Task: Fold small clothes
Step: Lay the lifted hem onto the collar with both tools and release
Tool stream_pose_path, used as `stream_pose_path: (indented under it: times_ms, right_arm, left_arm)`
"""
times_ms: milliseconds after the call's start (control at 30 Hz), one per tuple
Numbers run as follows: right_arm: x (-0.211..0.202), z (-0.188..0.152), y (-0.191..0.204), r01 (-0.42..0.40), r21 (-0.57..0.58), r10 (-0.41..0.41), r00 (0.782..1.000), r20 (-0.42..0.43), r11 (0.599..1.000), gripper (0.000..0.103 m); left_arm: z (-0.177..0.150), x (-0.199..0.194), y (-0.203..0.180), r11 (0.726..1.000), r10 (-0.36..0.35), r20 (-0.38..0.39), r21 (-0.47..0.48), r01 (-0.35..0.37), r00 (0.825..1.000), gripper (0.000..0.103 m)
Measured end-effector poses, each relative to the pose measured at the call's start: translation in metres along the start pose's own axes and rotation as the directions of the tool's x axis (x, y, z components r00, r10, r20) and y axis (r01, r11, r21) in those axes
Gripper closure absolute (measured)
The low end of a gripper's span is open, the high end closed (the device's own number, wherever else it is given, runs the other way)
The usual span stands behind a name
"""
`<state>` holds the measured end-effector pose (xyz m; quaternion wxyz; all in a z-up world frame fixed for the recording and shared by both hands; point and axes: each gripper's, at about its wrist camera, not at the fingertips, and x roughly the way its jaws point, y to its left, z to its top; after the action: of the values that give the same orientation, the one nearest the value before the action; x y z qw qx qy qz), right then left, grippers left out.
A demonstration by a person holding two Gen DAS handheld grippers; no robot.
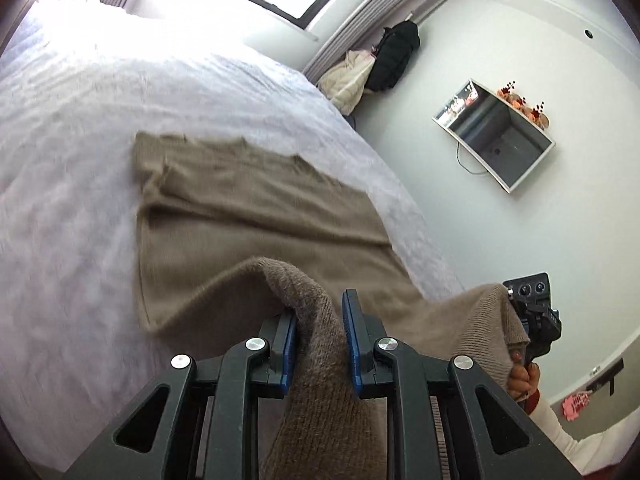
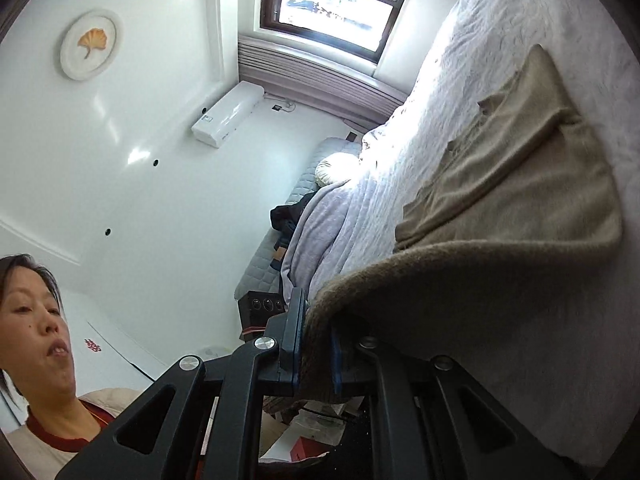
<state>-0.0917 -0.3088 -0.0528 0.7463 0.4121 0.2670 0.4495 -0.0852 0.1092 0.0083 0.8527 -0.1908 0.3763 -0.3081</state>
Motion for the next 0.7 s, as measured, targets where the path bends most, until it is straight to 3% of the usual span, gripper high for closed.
stream_pose_path:
  times_ms: [200, 367, 567, 700]
  right_arm:
    - [0.001, 0.066, -0.002, 0.024, -0.014, -0.023, 0.999, 0.039, 1.0, 0.091]
    - [0.018, 0.132, -0.025, 0.066, 0.014, -0.067, 0.995, 0.076, 0.998, 0.091]
    - [0.037, 0.194, -0.093, 0.143, 0.148, -0.161, 0.98, 0.116, 0.979, 0.091]
    - [0.05, 0.216, -0.15, 0.225, 0.234, -0.254, 0.962, 0.103, 0.946, 0.091]
  left_arm:
    - [0.062, 0.02, 0.017, 1.0, 0.008, 0.055, -0.026, -0.006, 0.998, 0.081]
    - [0.115, 0.063, 0.038, 0.998, 0.045, 0.051, -0.04, -0.043, 0.998, 0.081]
    - [0.161, 0.134, 0.085, 0.986, 0.134, -0.009, -0.097, -0.135, 0.991, 0.081]
    - [0.171, 0.184, 0.117, 0.968, 0.228, -0.1, -0.087, -0.237, 0.968, 0.081]
